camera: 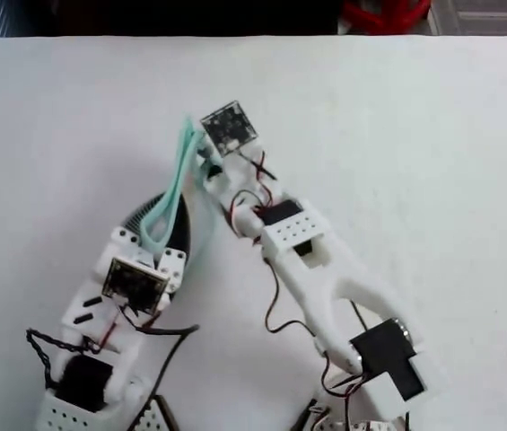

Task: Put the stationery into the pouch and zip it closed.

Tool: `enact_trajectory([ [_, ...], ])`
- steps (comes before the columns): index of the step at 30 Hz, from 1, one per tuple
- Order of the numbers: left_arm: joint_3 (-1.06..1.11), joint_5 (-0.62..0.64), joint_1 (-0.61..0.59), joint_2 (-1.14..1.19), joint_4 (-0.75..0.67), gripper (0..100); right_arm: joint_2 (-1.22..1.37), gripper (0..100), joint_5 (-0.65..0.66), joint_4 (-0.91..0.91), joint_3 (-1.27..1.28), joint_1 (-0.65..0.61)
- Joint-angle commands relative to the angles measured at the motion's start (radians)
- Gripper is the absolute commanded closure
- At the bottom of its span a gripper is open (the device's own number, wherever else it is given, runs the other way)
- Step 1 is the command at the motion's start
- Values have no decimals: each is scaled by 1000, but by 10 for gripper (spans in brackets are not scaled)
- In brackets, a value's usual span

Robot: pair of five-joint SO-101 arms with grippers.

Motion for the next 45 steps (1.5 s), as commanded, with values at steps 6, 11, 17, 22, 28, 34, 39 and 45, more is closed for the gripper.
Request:
enact_trajectory([
  [6,54,-14,-1,4,0,962,-58,980,-8,-54,-28,88],
  [11,55,-14,-1,4,0,962,-245,980,-12,-45,-20,120],
  [17,55,-12,-1,4,0,961,-478,980,-11,36,-71,96],
  [22,55,-11,-1,4,0,961,-567,980,-11,180,-242,97],
  [28,57,-11,-1,4,0,961,-567,981,-14,360,-525,90],
  [34,55,-11,-2,4,0,962,-567,981,-15,524,-755,18],
  [39,51,-11,-2,4,-20,962,-567,981,-15,668,-876,-120],
  [45,52,-9,-2,4,-28,961,-527,981,-15,768,-1092,-294],
])
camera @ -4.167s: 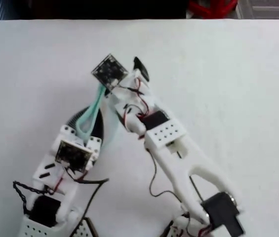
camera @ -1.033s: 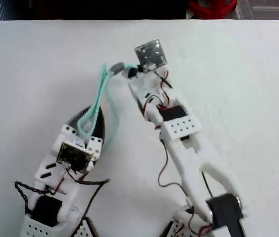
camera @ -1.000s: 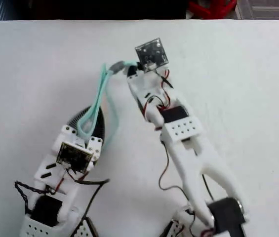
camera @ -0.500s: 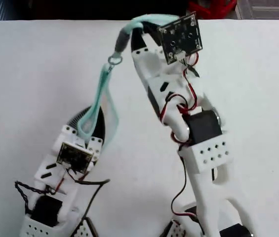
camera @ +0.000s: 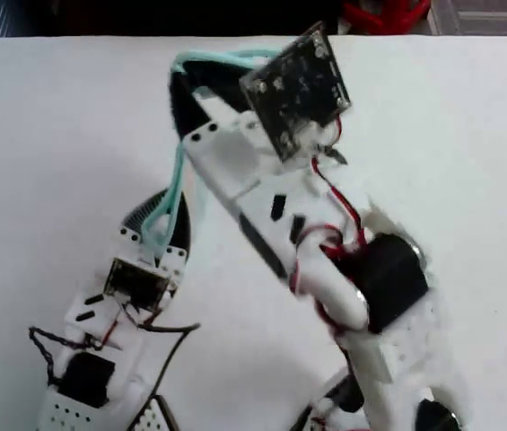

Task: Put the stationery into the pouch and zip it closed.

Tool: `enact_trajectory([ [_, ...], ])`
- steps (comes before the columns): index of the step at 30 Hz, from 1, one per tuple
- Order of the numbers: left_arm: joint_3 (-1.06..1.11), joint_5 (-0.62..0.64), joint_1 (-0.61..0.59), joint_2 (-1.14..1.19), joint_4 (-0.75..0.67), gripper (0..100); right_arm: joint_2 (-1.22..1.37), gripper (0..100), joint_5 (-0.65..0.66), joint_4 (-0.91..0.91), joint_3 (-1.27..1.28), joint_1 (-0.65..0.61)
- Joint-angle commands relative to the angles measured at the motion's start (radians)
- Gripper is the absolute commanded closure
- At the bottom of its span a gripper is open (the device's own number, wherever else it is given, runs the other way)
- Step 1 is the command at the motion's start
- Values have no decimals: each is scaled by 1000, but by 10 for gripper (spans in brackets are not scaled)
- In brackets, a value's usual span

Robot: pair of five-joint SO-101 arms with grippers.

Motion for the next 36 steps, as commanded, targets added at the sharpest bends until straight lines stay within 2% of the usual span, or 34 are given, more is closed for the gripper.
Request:
enact_trajectory([
  [1,38,-3,-2,4,6,960,19,981,-8,44,-250,-93],
  [11,37,-3,-2,4,12,961,381,981,-57,427,-832,-116],
  [15,40,-3,-2,4,12,961,433,976,-57,616,-872,12],
  [17,41,-3,-2,4,12,961,460,934,-60,713,-868,102],
  [21,41,-3,-2,4,12,960,486,729,-52,753,-667,196],
  [23,41,-3,-8,4,12,960,490,660,44,734,-537,194],
  [26,41,-3,-30,4,11,960,498,657,278,713,-382,156],
  [28,41,-3,-30,4,11,960,498,678,385,711,-319,148],
  [32,43,-3,-28,4,9,960,512,723,402,605,-187,202],
  [36,43,-3,-28,4,9,960,504,699,402,435,38,251],
])
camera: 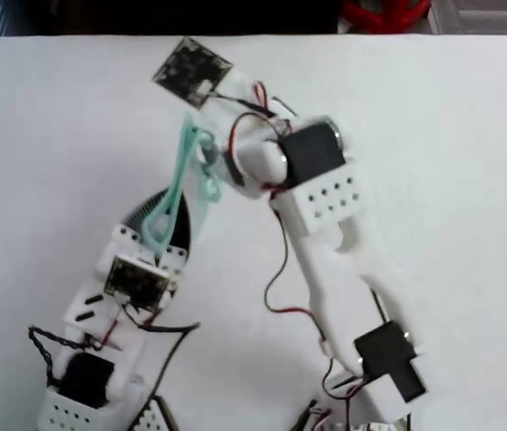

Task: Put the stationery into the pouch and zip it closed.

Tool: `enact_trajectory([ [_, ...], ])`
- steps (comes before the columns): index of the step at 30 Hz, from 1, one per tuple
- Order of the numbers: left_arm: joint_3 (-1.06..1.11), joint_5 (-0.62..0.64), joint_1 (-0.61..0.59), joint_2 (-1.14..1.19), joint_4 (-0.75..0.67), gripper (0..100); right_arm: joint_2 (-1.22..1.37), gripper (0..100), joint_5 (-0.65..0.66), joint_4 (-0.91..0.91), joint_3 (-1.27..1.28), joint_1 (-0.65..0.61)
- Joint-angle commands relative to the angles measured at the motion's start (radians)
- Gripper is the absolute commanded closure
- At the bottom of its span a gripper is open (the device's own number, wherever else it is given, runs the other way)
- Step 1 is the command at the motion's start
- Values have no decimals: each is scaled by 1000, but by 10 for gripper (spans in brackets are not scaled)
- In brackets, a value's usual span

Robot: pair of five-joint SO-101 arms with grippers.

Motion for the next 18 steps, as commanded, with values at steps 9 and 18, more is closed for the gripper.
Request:
enact_trajectory([
  [9,43,-5,-18,4,9,960,-329,659,-204,-487,537,110],
  [18,43,-5,-19,4,9,961,-769,655,-275,-905,1188,18],
])
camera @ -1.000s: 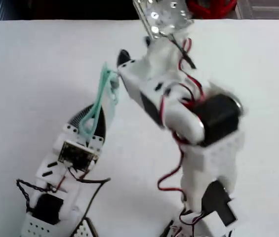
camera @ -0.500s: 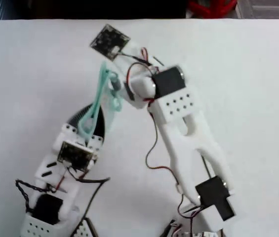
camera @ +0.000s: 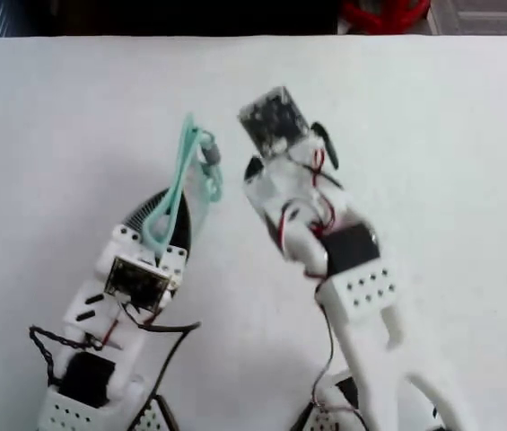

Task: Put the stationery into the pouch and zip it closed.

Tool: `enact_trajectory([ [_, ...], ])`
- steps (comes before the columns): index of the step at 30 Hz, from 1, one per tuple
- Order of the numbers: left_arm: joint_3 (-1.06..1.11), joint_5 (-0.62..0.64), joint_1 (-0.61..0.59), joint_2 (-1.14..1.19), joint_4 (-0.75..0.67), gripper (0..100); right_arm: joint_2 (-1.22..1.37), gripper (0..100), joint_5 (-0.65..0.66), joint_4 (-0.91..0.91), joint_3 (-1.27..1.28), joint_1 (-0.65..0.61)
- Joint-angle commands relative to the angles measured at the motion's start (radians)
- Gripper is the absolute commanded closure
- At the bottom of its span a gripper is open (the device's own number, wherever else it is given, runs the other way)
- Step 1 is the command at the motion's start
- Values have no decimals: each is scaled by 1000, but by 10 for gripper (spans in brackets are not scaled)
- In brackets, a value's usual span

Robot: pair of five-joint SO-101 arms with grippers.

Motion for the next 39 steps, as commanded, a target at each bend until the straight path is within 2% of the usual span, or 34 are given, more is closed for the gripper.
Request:
enact_trajectory([
  [1,43,-5,-19,4,9,961,-124,655,-6,-111,141,-71],
  [4,43,-5,-21,4,11,961,-110,657,8,-130,164,-140],
  [8,46,-5,-21,4,9,962,-10,717,51,-259,147,-200],
  [11,63,-5,-18,4,-9,962,93,724,49,-325,115,-191],
  [18,69,-5,-19,4,-17,962,245,672,49,-519,101,-153],
  [23,69,-5,-18,4,-17,962,220,670,49,-527,104,-104],
  [28,69,-5,-15,4,-17,962,225,670,48,-584,109,-127],
  [34,69,-5,-15,4,-17,962,346,671,48,-684,68,-140],
  [39,69,-5,-15,4,-17,962,423,671,48,-684,3,-136],
])
